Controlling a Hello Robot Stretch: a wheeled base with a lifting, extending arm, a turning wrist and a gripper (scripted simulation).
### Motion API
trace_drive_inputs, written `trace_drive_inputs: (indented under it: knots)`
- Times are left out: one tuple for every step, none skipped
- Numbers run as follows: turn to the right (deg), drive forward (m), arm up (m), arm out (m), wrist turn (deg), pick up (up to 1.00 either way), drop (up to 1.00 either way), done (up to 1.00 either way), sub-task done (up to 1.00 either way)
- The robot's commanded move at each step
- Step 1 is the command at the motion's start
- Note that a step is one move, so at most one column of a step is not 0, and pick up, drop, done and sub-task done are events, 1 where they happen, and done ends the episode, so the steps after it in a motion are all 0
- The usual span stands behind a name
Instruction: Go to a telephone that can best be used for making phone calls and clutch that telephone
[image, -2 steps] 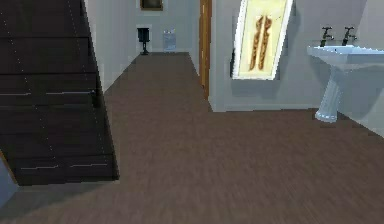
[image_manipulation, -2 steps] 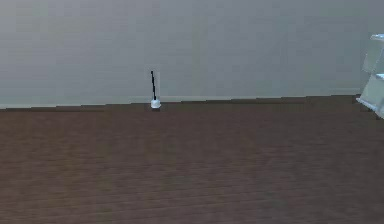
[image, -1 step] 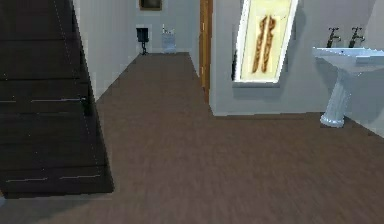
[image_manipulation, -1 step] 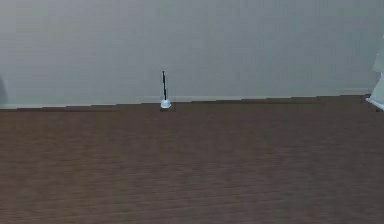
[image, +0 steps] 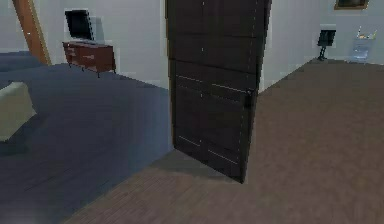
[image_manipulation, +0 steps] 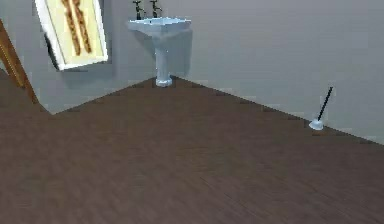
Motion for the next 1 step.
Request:
trace_drive_inputs:
  knots:
    - [-24.0,0.00,0.00,0.00,0.0,0.00,0.00,0.00,0.00]
